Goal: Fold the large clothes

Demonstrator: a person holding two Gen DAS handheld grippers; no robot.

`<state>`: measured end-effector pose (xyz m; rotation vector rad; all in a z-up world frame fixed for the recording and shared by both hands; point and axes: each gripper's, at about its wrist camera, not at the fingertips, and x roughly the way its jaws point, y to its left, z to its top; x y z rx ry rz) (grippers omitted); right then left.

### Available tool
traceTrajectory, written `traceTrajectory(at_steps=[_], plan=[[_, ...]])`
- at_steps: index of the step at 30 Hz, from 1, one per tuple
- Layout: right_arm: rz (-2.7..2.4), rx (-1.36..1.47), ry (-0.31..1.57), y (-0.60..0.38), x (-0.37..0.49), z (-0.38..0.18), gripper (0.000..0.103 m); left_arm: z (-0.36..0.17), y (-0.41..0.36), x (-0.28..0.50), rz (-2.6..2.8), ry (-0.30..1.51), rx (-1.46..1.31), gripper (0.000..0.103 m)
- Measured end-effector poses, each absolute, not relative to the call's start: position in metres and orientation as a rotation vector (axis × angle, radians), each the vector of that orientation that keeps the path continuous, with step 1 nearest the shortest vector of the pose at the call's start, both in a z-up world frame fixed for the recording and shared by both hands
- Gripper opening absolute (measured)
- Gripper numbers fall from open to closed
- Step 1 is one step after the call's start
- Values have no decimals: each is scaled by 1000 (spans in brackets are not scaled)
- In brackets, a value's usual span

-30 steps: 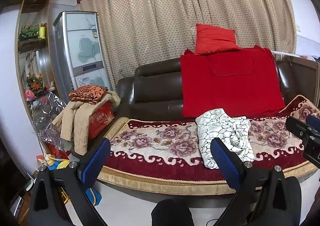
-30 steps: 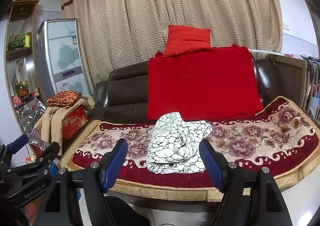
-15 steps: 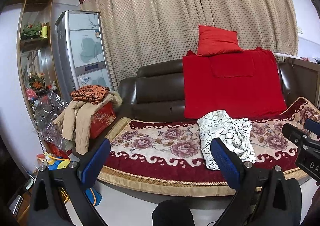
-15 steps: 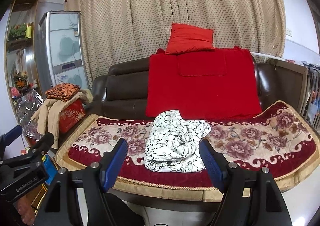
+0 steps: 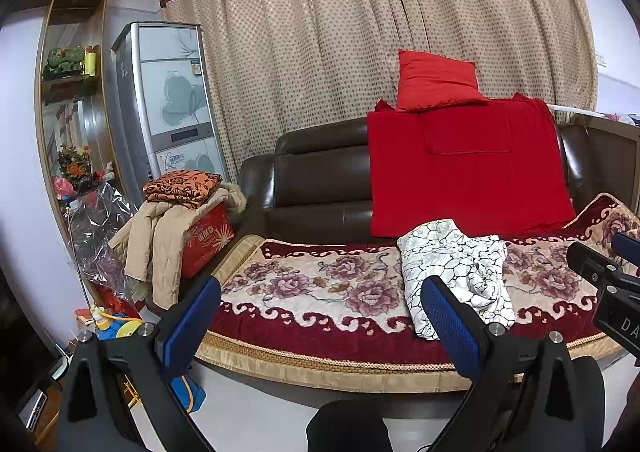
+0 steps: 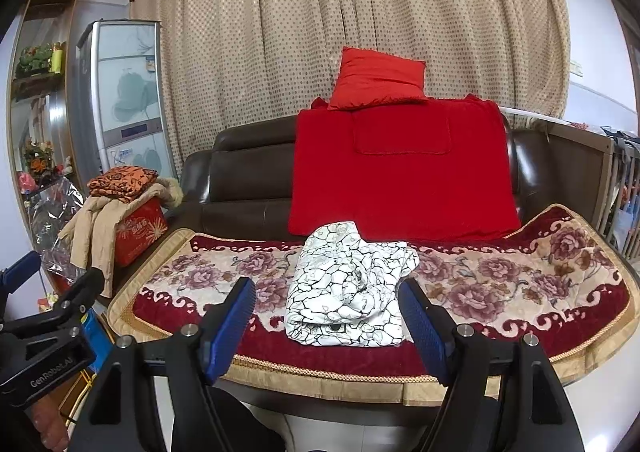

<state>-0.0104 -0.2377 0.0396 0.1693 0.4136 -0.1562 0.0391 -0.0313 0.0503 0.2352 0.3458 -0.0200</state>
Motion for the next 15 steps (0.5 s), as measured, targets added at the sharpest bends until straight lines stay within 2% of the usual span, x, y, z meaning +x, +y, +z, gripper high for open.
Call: traceTrajectory(at_steps=[15], plan=[[-206,166,447,-240,-1,33,77,49,-28,40,-13,343,219,100]])
